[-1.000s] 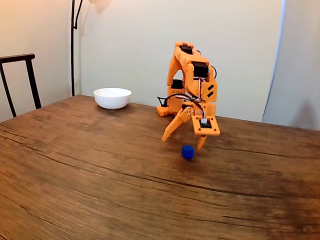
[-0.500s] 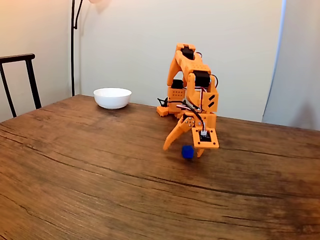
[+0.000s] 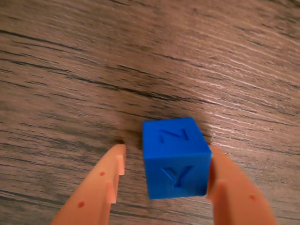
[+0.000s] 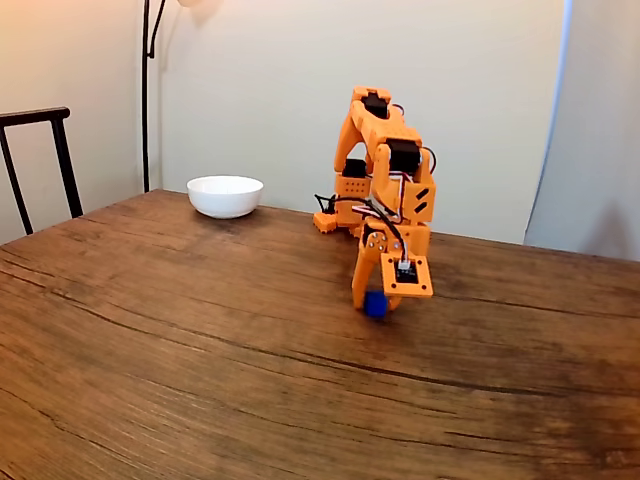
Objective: Grasp the cube and drop it in the bowl
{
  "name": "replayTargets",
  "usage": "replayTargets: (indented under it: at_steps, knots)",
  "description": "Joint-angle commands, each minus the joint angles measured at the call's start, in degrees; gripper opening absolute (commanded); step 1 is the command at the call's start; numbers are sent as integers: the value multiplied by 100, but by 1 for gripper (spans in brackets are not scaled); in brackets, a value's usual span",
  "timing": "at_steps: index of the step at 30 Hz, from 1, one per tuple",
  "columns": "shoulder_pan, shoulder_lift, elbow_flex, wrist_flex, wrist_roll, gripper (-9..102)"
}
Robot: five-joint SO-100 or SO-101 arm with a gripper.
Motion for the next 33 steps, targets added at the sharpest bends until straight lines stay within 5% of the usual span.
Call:
replayTargets:
  at_steps: [1,24,33]
  knots:
    - [-9,0,-44,35,-53,15]
    - [308,88,-914,79,316,9]
    - [738,88,-2496,2092,791,9]
